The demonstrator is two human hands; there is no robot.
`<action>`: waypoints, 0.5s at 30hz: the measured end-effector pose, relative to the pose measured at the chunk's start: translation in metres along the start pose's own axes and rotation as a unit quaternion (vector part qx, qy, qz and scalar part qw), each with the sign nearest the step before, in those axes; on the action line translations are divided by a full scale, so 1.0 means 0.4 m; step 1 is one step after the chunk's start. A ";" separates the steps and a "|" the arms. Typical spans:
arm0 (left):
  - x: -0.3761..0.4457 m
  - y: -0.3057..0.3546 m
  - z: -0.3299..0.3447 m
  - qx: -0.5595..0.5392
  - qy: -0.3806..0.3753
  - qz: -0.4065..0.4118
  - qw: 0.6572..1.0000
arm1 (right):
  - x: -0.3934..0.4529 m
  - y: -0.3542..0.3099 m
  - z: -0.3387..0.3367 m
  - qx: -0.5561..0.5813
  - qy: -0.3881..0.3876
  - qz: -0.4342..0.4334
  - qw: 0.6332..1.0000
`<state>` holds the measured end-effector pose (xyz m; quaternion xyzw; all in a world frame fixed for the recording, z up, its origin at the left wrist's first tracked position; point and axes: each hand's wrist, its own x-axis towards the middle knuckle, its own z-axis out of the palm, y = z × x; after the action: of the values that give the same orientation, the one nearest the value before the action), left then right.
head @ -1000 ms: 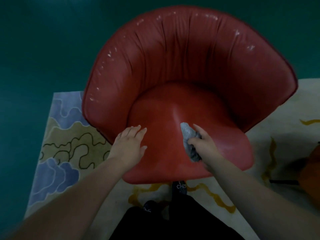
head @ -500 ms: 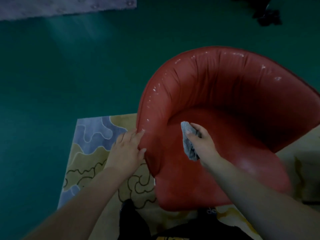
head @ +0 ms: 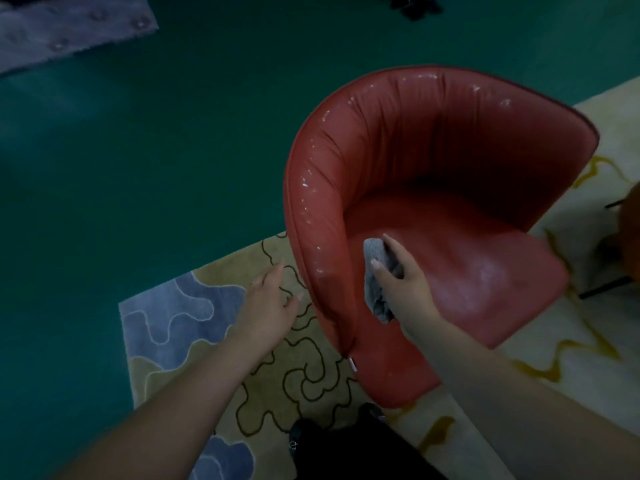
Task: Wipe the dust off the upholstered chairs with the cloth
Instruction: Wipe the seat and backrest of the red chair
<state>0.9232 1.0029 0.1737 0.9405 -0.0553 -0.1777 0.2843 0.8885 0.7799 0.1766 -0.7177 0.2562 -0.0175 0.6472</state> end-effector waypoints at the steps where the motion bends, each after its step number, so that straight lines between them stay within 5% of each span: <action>1: 0.019 -0.005 0.009 -0.036 -0.023 -0.016 0.999 | 0.008 0.006 0.011 -0.018 -0.015 -0.020 1.000; 7: 0.121 -0.058 0.068 -0.164 -0.118 -0.049 0.978 | 0.069 0.083 0.135 -0.126 -0.060 -0.108 0.984; 10: 0.158 -0.081 0.089 -0.212 -0.133 -0.005 0.968 | 0.054 0.166 0.192 -0.217 -0.088 -0.221 0.947; 15: 0.178 -0.092 0.095 -0.295 -0.135 0.010 0.946 | 0.121 0.188 0.242 -0.241 -0.054 -0.274 0.929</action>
<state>0.9756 0.9993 0.1021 0.7812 -0.0472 -0.3084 0.5407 0.9393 0.8477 0.0755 -0.8944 0.0108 -0.0927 0.4374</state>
